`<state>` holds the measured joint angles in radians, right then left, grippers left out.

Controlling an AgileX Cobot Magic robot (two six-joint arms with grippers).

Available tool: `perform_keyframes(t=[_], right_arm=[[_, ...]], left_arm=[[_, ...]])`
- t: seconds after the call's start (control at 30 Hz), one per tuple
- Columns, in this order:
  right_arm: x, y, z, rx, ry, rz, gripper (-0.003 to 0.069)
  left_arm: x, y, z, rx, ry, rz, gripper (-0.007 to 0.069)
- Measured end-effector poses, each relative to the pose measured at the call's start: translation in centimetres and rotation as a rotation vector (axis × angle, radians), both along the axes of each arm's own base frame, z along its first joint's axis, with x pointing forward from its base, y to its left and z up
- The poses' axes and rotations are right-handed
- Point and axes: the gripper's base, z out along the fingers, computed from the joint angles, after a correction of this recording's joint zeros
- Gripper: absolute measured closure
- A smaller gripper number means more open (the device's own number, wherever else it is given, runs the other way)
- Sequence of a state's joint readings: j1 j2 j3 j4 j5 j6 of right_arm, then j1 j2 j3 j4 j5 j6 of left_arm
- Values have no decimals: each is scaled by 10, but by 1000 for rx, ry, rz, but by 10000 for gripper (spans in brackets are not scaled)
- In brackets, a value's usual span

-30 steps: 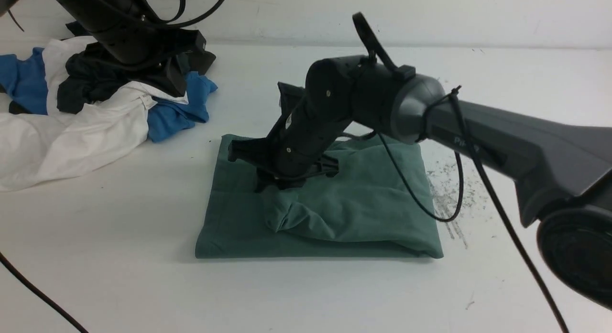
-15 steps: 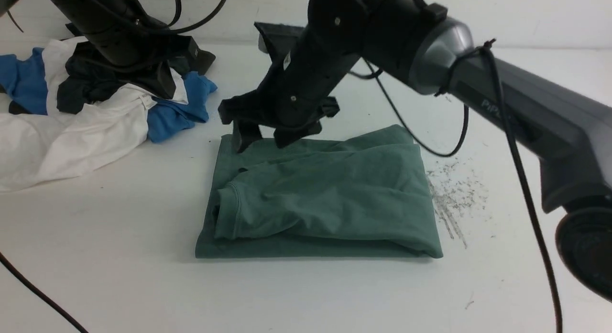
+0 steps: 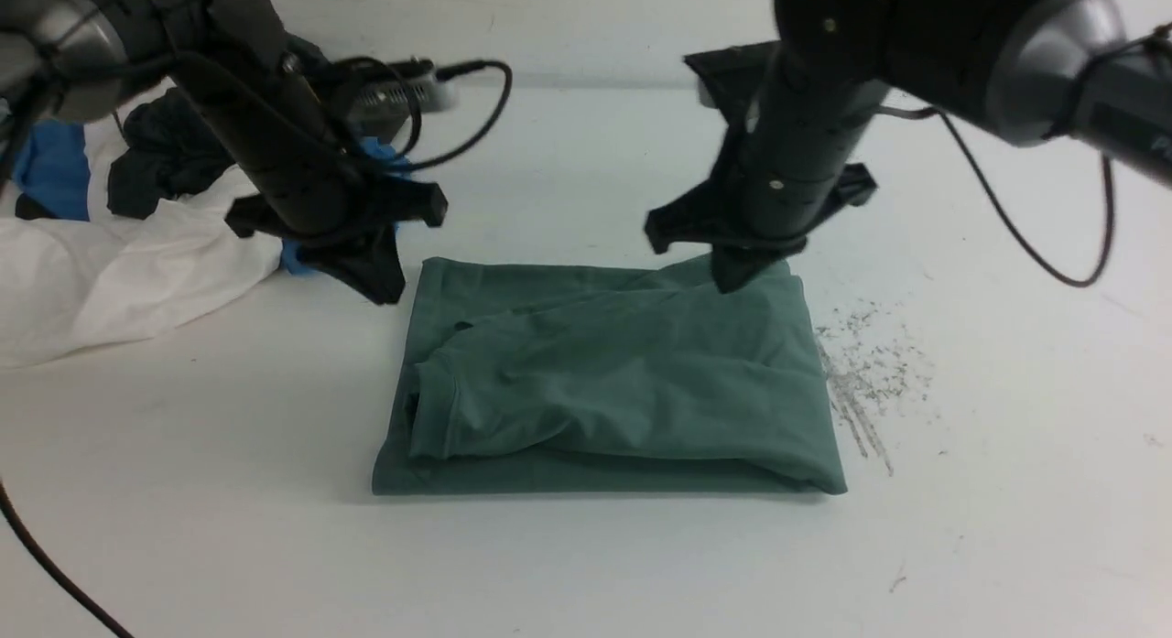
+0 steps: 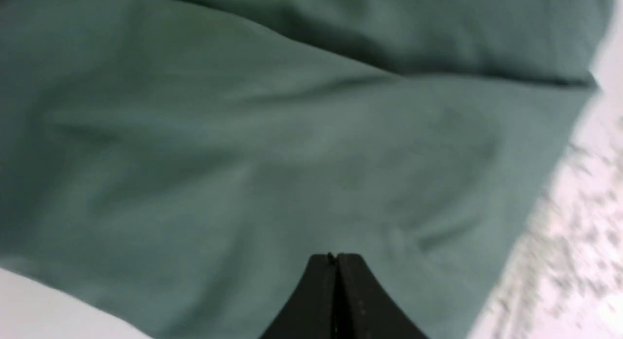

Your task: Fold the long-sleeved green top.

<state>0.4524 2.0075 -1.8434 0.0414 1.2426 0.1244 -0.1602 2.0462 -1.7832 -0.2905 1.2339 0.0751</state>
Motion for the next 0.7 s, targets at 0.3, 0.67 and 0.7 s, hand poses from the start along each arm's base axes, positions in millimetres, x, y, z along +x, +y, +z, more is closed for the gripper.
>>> perform_keyframes(t=[0.3, 0.67, 0.7], right_arm=[[1, -20, -8, 42, 59, -4, 673], [1, -20, -8, 40, 56, 9, 674], [1, -20, -8, 39, 55, 13, 674]], left_arm=[[13, -8, -56, -3, 107, 3, 228], [18, -16, -73, -71, 136, 21, 490], [19, -16, -71, -73, 128, 6, 554]])
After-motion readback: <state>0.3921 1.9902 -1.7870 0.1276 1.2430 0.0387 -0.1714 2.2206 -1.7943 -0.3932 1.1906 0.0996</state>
